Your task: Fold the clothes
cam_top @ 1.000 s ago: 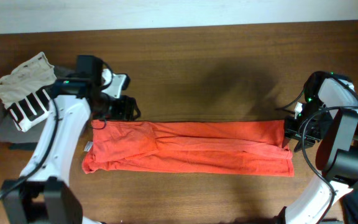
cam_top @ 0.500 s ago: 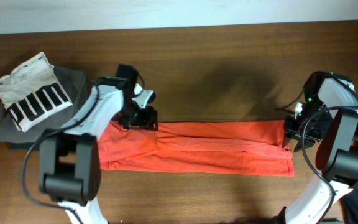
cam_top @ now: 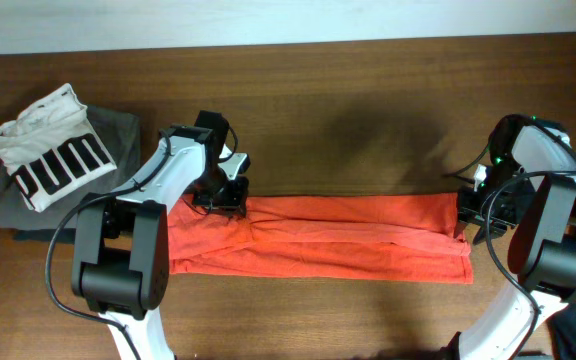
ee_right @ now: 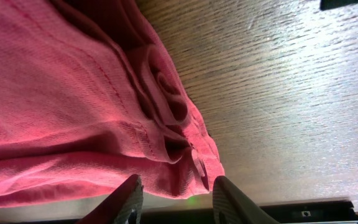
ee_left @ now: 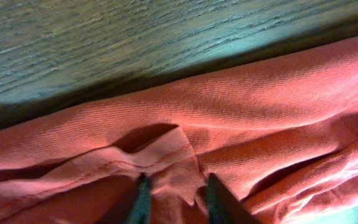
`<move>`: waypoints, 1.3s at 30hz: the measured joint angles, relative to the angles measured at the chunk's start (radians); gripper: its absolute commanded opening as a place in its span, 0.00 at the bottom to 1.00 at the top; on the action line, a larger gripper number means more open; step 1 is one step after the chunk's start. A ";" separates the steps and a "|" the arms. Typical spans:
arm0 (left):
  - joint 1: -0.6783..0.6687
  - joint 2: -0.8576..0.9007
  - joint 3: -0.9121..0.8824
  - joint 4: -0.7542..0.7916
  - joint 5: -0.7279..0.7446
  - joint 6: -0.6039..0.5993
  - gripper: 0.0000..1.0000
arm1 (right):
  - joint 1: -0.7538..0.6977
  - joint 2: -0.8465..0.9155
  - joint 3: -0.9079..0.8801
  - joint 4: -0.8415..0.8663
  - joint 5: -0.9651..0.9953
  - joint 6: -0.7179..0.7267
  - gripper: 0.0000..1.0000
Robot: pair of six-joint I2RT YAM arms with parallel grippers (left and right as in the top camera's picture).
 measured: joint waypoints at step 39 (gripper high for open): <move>-0.347 -0.190 0.051 -0.206 -0.035 0.006 0.22 | 0.000 0.000 0.000 0.000 0.000 0.000 0.42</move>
